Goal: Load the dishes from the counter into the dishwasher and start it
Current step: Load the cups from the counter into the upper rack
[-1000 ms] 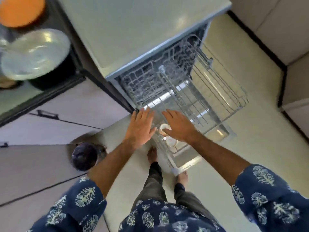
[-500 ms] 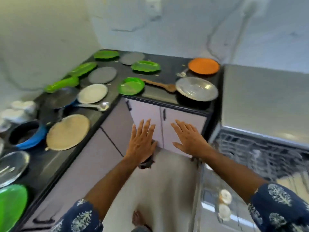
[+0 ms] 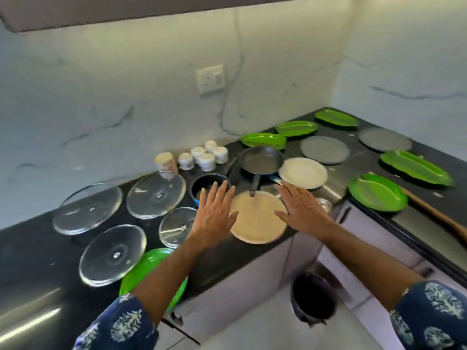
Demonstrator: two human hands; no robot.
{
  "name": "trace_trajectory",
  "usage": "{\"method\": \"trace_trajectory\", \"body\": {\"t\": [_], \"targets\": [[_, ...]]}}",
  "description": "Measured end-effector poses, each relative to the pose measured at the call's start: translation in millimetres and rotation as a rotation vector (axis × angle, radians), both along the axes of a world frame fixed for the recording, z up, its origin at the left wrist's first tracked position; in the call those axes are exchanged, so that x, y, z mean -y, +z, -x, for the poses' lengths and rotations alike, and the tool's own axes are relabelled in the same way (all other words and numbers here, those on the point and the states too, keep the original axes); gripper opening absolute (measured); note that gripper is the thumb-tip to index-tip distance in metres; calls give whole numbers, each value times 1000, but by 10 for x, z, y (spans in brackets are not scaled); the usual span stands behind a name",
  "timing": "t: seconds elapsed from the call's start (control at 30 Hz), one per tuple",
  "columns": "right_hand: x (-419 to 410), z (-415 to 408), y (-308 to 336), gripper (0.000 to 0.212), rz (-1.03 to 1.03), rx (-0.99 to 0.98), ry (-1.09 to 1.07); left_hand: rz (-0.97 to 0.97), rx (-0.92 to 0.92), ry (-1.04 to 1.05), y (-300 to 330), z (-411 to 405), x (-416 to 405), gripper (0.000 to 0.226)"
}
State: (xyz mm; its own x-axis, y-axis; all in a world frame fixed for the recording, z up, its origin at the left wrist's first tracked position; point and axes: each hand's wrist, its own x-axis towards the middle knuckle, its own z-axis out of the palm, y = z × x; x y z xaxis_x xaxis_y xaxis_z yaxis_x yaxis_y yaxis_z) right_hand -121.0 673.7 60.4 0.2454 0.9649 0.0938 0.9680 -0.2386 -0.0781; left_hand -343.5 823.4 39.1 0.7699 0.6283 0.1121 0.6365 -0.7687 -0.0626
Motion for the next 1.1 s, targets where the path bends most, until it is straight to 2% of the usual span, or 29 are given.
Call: {"method": "trace_trajectory", "body": {"t": [0.2,0.4,0.53,0.7,0.83,0.97,1.1], "targets": [[-1247,203,58,75,7,-26,199,79,16,171,88,406,-907,67],[-2380,122,36,63,20,-44,313,133,65,251,93,364,-1518,63],[-3075,-161,-26,60,56,-88,299,169,87,287,83,59,-1919,61],[-3823,-579,-78,56,137,-142,231,306,164,390,17,-477,-2400,56],[-4256,-827,-209,58,251,-156,242,368,130,440,-80,-807,-2666,56],[-4472,-858,-363,67,355,-133,346,399,133,432,-149,-955,-2830,61],[-4510,-821,-574,61,353,-59,349,422,40,434,-243,-1016,-2944,70]]}}
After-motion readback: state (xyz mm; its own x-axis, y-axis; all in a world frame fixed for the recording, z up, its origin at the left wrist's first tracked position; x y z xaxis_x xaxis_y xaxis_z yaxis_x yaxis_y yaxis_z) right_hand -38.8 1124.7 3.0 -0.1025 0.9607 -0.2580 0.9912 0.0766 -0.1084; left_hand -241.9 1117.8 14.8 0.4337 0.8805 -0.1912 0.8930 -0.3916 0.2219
